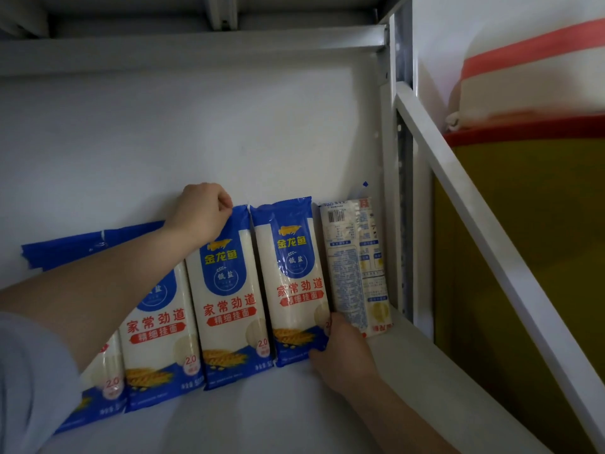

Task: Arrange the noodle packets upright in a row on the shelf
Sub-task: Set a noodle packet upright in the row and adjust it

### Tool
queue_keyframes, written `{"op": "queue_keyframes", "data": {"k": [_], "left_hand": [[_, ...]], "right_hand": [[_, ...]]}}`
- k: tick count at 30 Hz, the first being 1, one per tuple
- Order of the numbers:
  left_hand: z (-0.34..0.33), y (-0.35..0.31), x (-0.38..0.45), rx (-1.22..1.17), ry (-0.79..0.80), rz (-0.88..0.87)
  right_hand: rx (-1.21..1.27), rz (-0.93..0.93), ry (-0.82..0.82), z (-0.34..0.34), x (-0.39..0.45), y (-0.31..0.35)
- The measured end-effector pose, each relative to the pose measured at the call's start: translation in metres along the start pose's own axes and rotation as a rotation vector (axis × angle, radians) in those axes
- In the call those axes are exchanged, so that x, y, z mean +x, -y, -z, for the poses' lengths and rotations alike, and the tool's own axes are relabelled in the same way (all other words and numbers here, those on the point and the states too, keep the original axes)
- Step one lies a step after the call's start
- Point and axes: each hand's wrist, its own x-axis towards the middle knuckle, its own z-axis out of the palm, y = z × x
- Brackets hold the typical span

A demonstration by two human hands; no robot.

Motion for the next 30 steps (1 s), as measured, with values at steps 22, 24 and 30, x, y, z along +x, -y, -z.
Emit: {"op": "queue_keyframes", "data": {"k": [22,24,30], "left_hand": [[-0.017,-0.026,0.017,0.251,0.0,-0.238],[-0.017,-0.025,0.017,0.312,-0.019,-0.27],[-0.021,-0.019,0.014,0.336,-0.039,-0.249]], "right_hand": [[-0.035,0.037,0.025,0.0,0.004,-0.001],[-0.032,0.039,0.031,0.0,0.004,0.001],[-0.069,0.04,0.026,0.0,0.003,0.003]]}}
